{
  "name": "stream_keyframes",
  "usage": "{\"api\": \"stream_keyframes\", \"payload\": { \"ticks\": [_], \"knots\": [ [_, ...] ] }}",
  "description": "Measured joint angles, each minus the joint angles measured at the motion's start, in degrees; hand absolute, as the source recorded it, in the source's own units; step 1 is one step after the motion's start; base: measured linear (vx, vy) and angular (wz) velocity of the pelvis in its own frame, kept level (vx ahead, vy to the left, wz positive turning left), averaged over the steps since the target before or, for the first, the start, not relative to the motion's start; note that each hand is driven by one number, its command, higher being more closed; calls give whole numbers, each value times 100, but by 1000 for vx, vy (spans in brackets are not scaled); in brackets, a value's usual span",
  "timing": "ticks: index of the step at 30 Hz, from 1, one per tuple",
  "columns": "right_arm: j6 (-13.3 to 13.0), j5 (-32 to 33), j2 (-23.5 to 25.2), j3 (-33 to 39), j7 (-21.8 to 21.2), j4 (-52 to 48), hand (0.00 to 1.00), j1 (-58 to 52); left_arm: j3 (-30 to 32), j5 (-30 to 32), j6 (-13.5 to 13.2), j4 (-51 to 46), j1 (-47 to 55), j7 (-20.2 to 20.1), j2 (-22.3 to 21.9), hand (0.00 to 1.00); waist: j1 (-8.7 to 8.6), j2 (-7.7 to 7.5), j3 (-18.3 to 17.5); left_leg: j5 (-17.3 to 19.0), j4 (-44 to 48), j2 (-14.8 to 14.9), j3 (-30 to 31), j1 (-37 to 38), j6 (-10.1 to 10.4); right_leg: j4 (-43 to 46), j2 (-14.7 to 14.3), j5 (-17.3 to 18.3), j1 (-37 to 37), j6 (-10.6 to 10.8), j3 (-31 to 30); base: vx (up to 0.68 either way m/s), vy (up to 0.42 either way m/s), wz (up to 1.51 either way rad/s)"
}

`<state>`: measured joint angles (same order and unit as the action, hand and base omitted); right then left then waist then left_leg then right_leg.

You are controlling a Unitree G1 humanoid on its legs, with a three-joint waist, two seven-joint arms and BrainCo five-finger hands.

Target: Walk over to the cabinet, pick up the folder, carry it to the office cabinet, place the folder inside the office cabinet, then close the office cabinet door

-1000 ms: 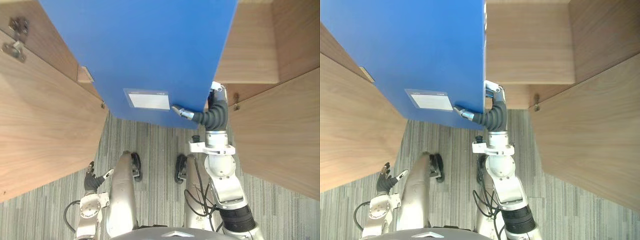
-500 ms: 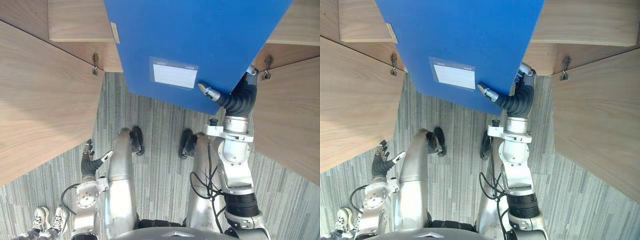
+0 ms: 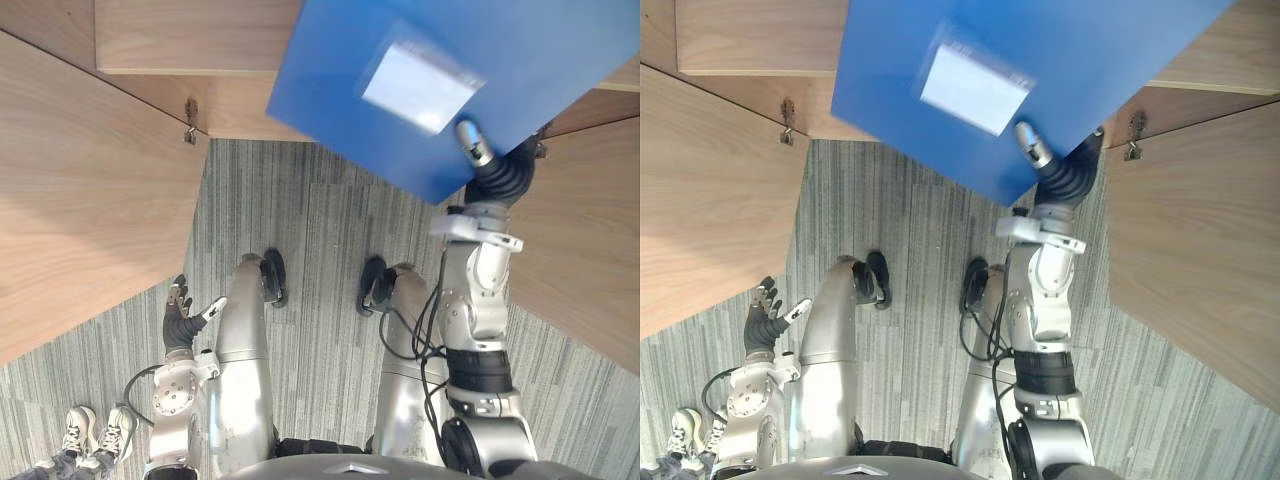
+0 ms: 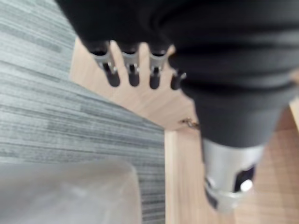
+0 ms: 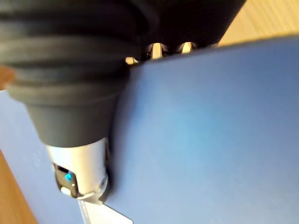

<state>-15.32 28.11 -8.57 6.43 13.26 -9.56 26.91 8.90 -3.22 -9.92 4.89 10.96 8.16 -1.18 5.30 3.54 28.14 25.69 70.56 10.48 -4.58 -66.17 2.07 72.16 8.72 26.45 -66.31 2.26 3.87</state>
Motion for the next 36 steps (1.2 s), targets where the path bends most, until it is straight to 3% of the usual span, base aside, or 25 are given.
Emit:
{"api": "stream_keyframes", "payload": {
  "ticks": [5, 13, 17, 21, 29, 35, 36],
  "knots": [
    [-85, 1018, -330, 82, 103, 453, 100, 929, 10, -186, -39, -206, 5, -15, 8, 0, 105, 4, -3, -152, -221, -20, 46, -31, 74, -126, 12, -35, -23, -66, 97, -32, -55, 7],
    [-136, 1763, -780, 105, 310, 1156, 100, 2023, -9, -536, -57, -173, -28, -21, 27, 0, 120, 39, -7, -373, -431, -90, 292, -246, 192, -261, 67, -67, -80, -125, 367, -25, -50, 13],
    [-197, 2319, -834, 189, 446, 2093, 100, 2973, 4, -557, -4, 347, -300, 52, 102, 0, 125, 40, -5, -472, -528, -93, 321, -311, 213, -321, 79, -102, -120, -177, 443, -40, -28, 5],
    [-251, 2838, -1034, 495, 604, 2553, 100, 3495, -3, -715, -5, 560, -302, 156, 99, 0, 255, 54, 2, -544, -580, -94, 418, -431, 248, -358, 80, -120, -181, -206, 549, -33, -34, 8],
    [-732, 3745, -1067, 1116, 1114, 2873, 100, 4110, -55, -918, -34, 761, -359, 287, 107, 0, 346, 56, 3, -761, -825, -159, 507, -506, 319, -476, 114, -142, -194, -248, 700, -26, -25, 11],
    [-968, 3863, -1106, 1428, 1579, 2929, 100, 4544, -74, -918, -75, 885, -503, 417, 112, 0, 393, 56, 2, -945, -1018, -189, 619, -637, 400, -549, 114, -183, -292, -323, 840, -28, -25, 9],
    [-972, 3928, -1143, 1428, 1597, 2996, 0, 4614, -73, -918, -85, 942, -539, 423, 120, 0, 394, 56, 2, -979, -1055, -192, 624, -652, 402, -560, 115, -191, -309, -338, 853, -22, -12, 6]
  ]
}}
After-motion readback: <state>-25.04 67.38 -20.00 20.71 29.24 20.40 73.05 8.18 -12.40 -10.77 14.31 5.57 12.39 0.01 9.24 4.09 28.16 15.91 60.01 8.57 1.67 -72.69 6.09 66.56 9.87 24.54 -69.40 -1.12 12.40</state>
